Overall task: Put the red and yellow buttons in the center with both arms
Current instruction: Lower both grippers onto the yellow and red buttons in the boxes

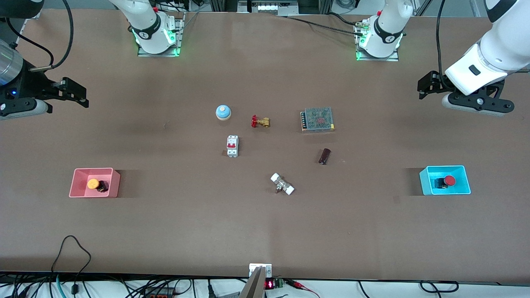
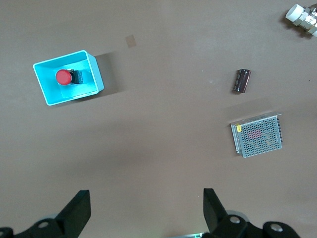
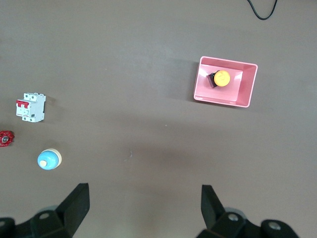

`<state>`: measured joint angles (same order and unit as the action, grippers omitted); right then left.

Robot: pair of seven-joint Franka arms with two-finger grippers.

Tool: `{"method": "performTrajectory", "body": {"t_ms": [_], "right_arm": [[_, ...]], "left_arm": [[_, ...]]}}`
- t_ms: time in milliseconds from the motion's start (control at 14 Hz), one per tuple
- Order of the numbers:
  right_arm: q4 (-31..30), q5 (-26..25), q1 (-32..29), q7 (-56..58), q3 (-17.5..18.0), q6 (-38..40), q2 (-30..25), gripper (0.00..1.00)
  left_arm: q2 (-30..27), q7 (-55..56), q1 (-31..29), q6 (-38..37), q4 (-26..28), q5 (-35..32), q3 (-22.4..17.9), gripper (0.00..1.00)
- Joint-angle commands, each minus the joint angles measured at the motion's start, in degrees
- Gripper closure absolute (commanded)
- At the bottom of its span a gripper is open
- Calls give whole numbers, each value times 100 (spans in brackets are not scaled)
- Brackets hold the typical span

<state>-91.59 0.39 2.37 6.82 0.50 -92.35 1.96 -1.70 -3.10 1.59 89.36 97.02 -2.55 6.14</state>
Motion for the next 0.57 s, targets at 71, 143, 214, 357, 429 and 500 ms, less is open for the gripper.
{"method": "performTrajectory", "body": {"t_ms": [71,143,214,357,429,500], "right_arm": [[115,119,-104,3,-23,103,59,0],[115,93,-87,-23,-15,94,77,0],[124,119,-87,-23,-15,94,77,0],[81,111,-78,-32,-6,50,77,0],[54,111,-96,-32,-6,24,138,0],[45,111,-139,47,-6,24,234,0]], "left_arm": [[-6,-33,-18,-129,-113,27,18,0],[-6,-33,-10,-129,-113,27,18,0],[3,-33,-10,-129,-113,27,18,0],[3,-24,-53,-129,-113,44,1,0],[29,-24,-80,-103,-113,79,-43,0],[99,-33,-80,-85,-113,18,-52,0]]}}
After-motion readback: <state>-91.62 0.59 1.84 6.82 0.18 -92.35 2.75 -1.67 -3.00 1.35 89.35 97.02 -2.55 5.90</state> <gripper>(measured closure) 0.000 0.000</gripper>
